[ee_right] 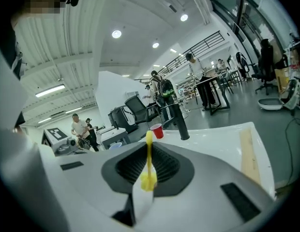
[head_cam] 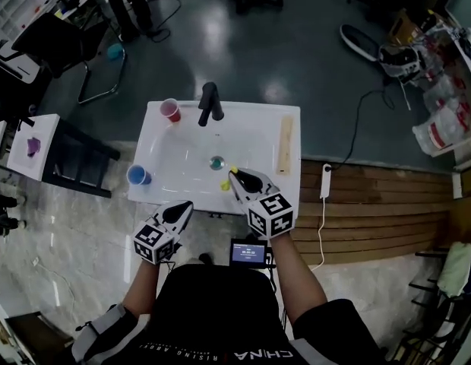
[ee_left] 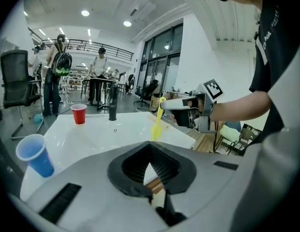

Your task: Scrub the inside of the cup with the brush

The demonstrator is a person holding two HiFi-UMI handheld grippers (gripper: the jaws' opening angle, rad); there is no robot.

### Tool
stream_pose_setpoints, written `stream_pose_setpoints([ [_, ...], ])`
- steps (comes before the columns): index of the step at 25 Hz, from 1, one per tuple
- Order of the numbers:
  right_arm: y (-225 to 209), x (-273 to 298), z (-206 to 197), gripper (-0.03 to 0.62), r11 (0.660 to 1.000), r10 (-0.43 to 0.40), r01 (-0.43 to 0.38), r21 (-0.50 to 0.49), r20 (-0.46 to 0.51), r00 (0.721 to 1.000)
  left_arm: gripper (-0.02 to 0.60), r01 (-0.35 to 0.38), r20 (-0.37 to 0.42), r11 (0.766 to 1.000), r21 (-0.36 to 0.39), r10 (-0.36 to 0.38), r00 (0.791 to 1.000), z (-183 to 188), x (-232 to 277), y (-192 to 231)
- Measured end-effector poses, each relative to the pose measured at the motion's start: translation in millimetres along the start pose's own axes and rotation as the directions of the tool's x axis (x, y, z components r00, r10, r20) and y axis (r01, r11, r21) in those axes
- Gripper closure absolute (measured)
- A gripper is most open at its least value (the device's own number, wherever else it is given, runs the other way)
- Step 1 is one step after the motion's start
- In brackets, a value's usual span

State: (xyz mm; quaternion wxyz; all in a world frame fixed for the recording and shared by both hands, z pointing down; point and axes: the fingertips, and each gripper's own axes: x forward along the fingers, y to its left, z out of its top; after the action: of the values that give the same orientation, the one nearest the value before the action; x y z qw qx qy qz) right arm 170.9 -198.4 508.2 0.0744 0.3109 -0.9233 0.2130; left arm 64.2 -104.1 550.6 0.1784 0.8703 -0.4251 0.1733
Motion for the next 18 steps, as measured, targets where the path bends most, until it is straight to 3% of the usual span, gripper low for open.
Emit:
stream_pose_setpoints([
  [9, 53, -36, -17, 0.554, 0.995, -0.097, 0.097, -0.004, 0.056, 0.994, 0.575, 0.15, 0.062, 0.989, 0.0, -0.149, 0.987, -4, -35, -23],
  [18, 153, -50, -28, 0.554, 0.989, -0.135, 0.14, -0.055, 0.084, 0.987, 0.576, 0.202, 0.081, 0.978, 0.055, -0.206, 0.975, -31, -115, -35],
])
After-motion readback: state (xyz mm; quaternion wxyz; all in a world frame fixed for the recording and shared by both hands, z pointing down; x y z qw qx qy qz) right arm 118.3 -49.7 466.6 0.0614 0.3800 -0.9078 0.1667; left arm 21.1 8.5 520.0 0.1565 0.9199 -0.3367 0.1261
